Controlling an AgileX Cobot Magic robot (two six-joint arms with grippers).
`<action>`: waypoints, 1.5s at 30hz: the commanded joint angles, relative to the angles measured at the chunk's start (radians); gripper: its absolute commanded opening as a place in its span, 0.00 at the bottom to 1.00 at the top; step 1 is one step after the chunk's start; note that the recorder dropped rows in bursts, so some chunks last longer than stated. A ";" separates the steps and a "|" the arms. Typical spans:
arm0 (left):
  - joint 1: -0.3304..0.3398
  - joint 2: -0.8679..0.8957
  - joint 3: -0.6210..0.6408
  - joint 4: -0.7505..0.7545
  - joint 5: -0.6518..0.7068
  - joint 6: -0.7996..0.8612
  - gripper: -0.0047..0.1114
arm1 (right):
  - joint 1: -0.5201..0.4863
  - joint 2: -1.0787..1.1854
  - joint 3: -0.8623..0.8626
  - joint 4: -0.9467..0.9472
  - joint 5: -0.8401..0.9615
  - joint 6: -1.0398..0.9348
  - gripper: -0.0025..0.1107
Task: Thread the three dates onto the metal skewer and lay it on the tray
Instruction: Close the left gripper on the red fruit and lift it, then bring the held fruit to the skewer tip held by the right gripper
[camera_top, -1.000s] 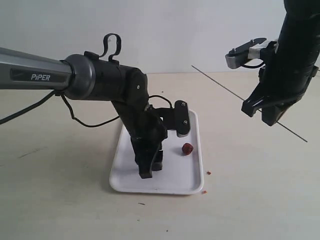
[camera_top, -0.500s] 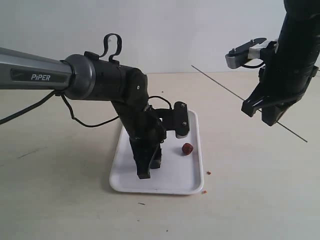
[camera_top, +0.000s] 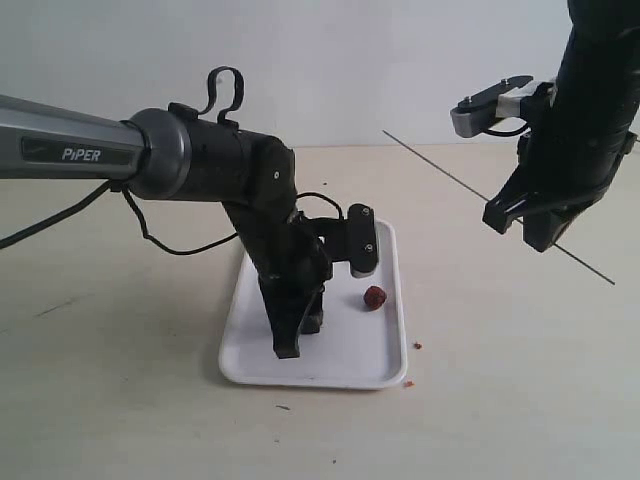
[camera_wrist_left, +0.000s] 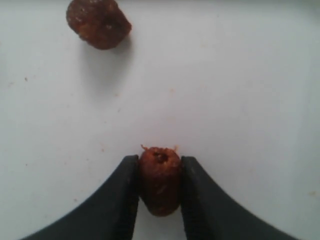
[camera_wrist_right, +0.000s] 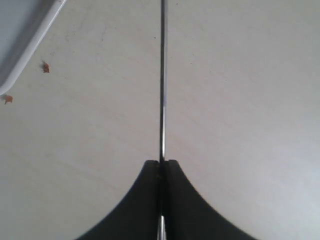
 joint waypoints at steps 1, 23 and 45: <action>-0.004 -0.005 -0.003 0.093 -0.009 0.009 0.29 | -0.003 0.002 -0.010 0.003 -0.006 0.001 0.02; -0.002 -0.050 -0.003 0.416 -0.229 0.011 0.29 | -0.001 0.005 0.010 0.129 0.041 -0.082 0.02; 0.035 -0.106 -0.003 0.437 -0.298 -0.005 0.29 | -0.001 0.005 0.110 0.246 0.041 -0.350 0.02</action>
